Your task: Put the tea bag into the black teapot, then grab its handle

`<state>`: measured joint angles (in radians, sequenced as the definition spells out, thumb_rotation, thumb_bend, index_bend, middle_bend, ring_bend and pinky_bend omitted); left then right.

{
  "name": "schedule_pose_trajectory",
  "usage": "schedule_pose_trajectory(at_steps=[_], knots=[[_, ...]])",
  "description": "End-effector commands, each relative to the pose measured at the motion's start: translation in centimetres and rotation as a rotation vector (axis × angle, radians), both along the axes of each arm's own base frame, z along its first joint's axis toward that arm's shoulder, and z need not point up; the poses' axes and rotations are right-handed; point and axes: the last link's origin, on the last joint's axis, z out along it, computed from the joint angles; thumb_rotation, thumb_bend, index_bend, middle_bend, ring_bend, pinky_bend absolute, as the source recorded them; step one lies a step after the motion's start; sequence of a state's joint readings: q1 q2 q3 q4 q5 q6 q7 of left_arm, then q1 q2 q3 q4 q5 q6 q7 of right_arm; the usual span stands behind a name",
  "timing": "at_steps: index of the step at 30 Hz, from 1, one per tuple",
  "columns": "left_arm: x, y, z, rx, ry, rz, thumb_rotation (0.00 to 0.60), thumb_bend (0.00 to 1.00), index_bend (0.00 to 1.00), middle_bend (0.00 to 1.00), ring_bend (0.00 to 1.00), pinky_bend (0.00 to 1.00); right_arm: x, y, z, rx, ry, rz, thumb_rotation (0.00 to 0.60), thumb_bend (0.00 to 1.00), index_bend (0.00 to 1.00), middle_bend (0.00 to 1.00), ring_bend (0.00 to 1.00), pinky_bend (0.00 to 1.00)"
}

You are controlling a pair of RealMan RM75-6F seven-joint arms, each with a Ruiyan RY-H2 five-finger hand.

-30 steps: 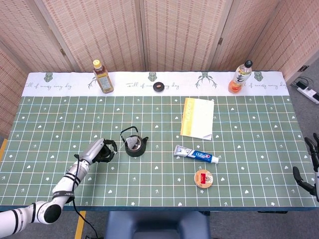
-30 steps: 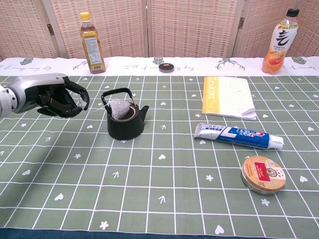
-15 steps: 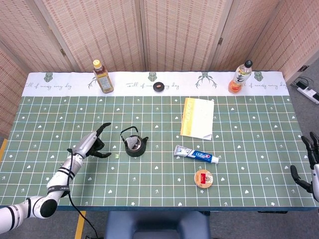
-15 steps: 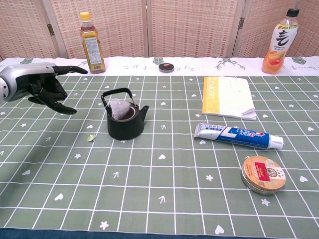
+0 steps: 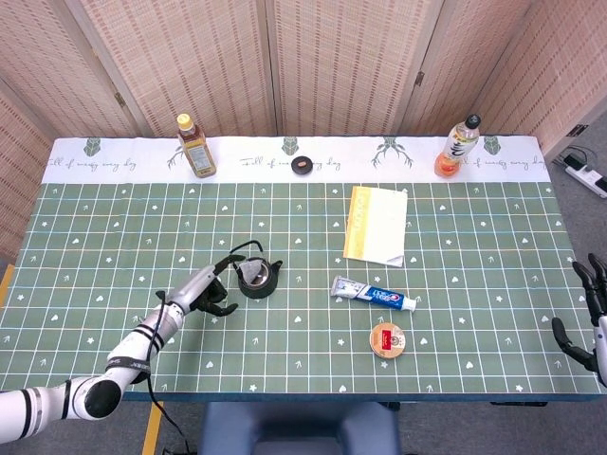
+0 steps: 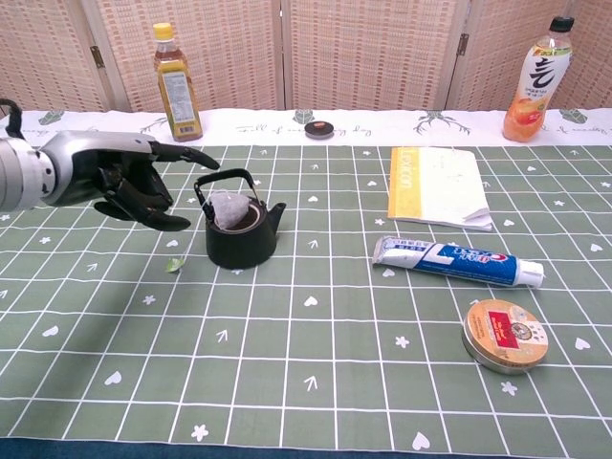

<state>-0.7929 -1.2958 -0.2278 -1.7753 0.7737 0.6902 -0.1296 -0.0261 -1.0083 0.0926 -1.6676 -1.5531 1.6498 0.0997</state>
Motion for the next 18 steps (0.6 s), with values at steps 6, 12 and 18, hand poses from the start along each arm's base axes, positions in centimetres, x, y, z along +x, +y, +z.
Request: schedule_pose_trajectory(at_steps=[6,12,18], knots=[[1.7,0.5,-2.4,-0.052,0.164,-0.019,0.600,0.31,0.08,1.00,1.00,1.00,0.0,0.5,0.5,-0.012,-0.008,0.017,0.600,0.42,0.00,0.00,0.00,0.00],[1.7,0.8,-2.8,-0.016,0.235,-0.030,0.600,0.32,0.09,1.00,1.00,1.00,0.0,0.5,0.5,-0.006,-0.006,0.022,0.600,0.42,0.00,0.00,0.00,0.00],[1.6,0.8,-2.7,0.010,0.289,-0.056,0.600,0.32,0.10,1.00,1.00,1.00,0.0,0.5,0.4,-0.005,-0.003,0.021,0.600,0.42,0.00,0.00,0.00,0.00]])
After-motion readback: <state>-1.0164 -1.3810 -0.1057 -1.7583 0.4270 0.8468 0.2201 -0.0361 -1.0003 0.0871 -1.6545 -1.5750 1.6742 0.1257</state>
